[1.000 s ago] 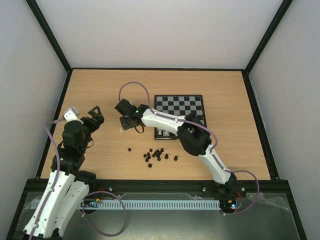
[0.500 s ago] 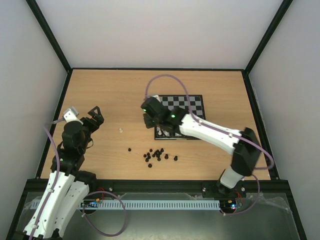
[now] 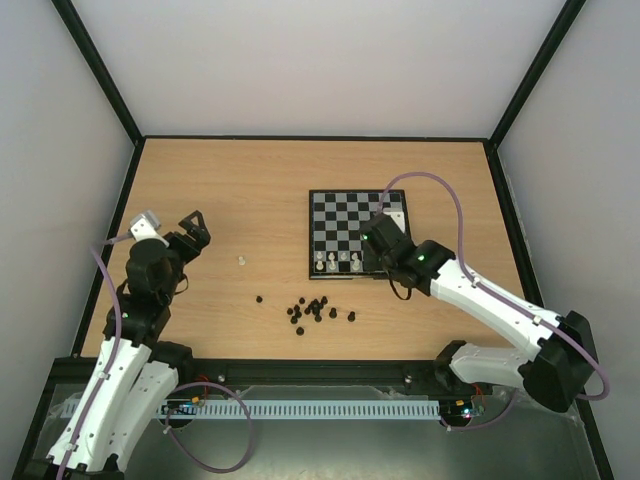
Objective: Set up the chess pieces on the board
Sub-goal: Place the chess piece on the chessboard.
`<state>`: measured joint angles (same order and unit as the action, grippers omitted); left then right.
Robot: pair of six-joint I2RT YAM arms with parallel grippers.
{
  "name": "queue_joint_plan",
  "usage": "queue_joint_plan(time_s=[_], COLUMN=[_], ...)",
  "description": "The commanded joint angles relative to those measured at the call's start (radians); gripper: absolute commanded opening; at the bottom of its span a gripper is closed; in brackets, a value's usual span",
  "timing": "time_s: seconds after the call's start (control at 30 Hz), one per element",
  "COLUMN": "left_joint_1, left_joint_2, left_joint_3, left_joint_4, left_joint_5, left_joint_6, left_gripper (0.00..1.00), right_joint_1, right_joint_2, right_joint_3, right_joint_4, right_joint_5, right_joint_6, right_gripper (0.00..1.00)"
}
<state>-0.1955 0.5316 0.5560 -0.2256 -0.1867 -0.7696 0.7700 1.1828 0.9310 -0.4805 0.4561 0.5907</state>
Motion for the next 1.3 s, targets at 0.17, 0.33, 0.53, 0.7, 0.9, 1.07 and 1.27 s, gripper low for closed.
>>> queue_joint_plan(time_s=[0.17,0.33,0.53,0.7,0.9,1.07,1.27], left_joint_1=[0.008,0.007,0.007,0.007,0.007,0.007,0.007], left_joint_2=[0.010,0.010,0.009,0.007,0.010,0.009,0.008], left_joint_3=[-0.006,-0.008,-0.008,-0.008,-0.008,-0.008,-0.009], left_joint_4=[0.031,0.032,0.032,0.032,0.034,0.034,0.035], left_joint_5=[0.013,0.013,0.014,0.013,0.015,0.016,0.016], left_joint_6=[0.009,0.009,0.010,0.010,0.010,0.010,0.010], left_gripper=[0.99,0.99,0.99,1.00,0.99,0.99,1.00], right_joint_1=[-0.078,-0.098,-0.101,-0.104,-0.120,-0.133,-0.144], right_joint_2=[0.003,0.027,0.075,0.132,0.156,0.163,0.179], right_joint_3=[-0.124,-0.162,-0.182,-0.182,-0.190,-0.199,-0.199], right_joint_4=[0.018,0.077,0.146,0.179,0.203,0.220,0.241], right_joint_5=[-0.011,-0.027,-0.039,-0.024,-0.031,-0.034,-0.039], right_joint_6=[0.061,0.055,0.049,0.048,0.048,0.048,0.023], right_gripper=[0.01,0.01,0.01,0.01,0.01,0.01,0.01])
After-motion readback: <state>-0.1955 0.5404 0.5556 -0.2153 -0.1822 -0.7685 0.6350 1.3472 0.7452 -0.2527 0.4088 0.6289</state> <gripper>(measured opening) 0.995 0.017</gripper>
